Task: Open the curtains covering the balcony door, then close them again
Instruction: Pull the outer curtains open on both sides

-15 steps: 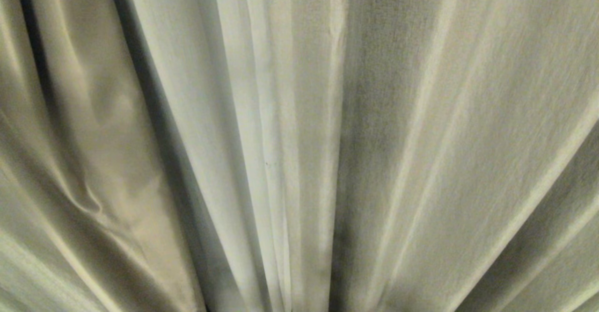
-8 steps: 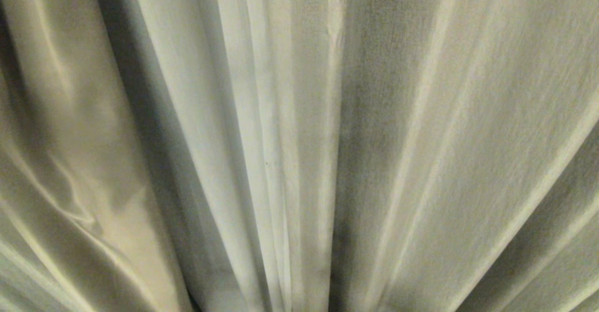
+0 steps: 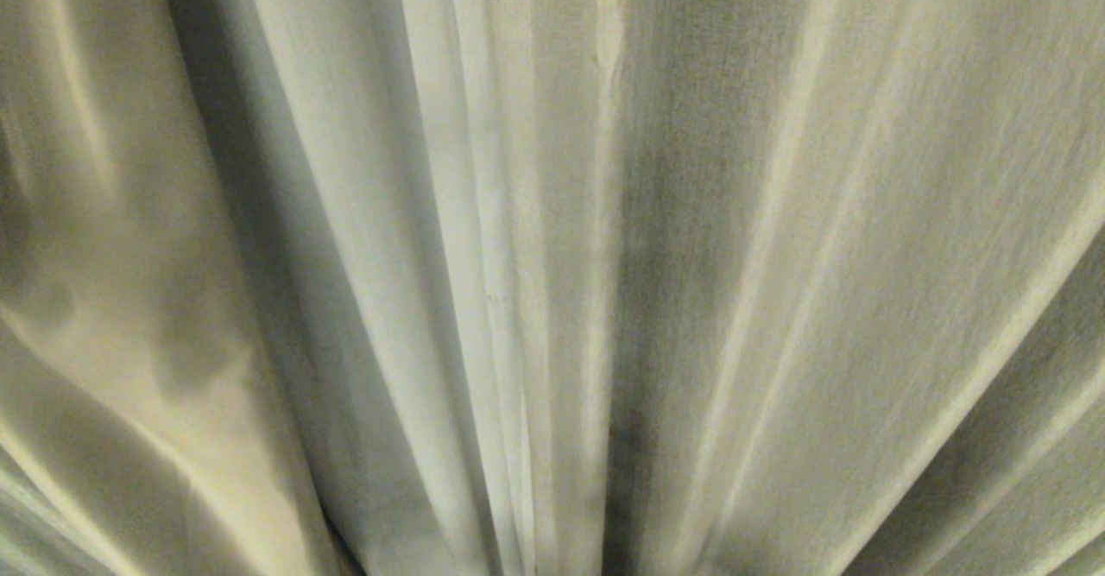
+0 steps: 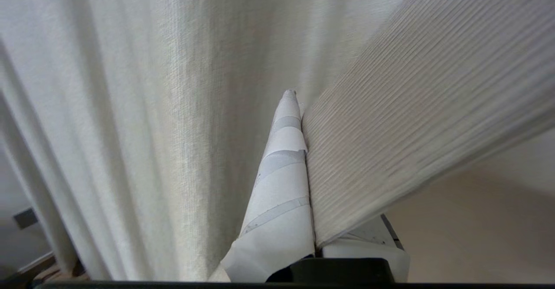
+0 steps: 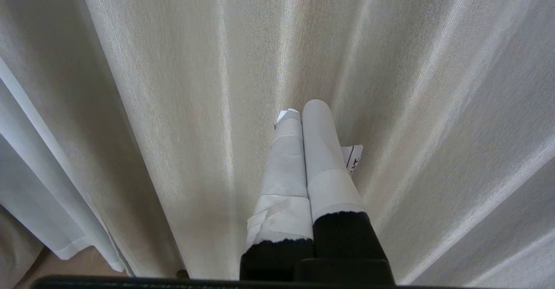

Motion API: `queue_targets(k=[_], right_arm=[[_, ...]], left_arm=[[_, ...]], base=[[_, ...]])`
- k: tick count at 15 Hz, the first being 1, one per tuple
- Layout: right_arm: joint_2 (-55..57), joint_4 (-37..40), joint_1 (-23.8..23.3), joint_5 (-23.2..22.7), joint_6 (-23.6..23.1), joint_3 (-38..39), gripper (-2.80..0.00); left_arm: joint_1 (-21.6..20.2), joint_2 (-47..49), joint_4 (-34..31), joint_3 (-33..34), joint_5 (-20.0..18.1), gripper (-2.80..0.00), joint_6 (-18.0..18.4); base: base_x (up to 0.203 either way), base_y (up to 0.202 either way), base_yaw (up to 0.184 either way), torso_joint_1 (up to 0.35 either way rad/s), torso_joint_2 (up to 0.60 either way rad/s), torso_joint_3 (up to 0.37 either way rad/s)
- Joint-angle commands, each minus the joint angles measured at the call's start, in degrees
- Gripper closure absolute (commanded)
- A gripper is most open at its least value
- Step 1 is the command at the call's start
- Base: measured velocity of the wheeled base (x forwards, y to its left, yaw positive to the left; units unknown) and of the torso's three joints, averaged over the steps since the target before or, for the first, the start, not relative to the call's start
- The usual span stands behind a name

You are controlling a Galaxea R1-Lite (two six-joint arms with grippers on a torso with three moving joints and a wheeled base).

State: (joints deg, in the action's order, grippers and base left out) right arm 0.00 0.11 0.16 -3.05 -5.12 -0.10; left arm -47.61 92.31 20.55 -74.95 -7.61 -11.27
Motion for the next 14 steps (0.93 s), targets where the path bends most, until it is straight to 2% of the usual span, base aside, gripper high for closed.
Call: queue_targets(k=[1,14], right_arm=[[0.09,-0.02,0.02,-0.02,-0.07,0.01,0.00],[0.09,-0.02,0.02,-0.02,-0.07,0.01,0.00]], left_arm=[[-1.03,1.10,0.25,0.06,-0.13,0.00,-0.07],[-7.23,4.28,2.21,-0.20,-3.03,0.00,-0.51]], base=[[0.000,0.000,0.000,0.000,0.00,0.000],[0.000,0.000,0.000,0.000,0.00,0.000]])
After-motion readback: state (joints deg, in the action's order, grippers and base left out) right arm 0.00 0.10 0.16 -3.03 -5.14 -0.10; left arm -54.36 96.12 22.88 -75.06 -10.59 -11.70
